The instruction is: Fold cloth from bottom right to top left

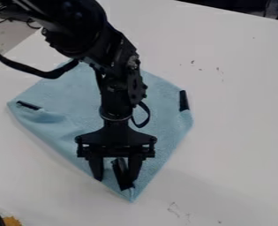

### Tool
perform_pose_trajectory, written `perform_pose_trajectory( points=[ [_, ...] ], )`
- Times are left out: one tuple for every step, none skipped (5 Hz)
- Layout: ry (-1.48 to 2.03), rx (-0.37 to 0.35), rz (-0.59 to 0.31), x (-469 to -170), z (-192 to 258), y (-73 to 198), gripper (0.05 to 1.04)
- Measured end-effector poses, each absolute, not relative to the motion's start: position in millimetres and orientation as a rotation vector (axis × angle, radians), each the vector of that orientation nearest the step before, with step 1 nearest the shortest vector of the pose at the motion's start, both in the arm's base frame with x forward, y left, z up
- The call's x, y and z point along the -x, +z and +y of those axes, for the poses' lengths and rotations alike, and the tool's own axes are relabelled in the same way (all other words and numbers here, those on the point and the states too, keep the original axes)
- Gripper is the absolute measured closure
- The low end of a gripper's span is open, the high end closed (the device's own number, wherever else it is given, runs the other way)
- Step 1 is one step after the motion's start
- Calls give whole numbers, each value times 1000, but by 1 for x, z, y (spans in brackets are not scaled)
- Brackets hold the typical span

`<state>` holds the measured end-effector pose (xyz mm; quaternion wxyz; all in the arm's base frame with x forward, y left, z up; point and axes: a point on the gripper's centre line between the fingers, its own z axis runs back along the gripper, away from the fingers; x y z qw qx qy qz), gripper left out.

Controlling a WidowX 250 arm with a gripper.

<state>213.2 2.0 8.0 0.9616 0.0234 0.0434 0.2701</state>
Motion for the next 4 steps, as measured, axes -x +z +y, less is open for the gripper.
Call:
perform_pose_trajectory(
  points=[
    [551, -49, 100, -212, 2, 6, 710],
    [544, -59, 104, -213, 3, 8, 872],
    [531, -78, 109, -212, 2, 9, 968],
    [530, -85, 107, -213, 1, 10, 1019]
  ],
)
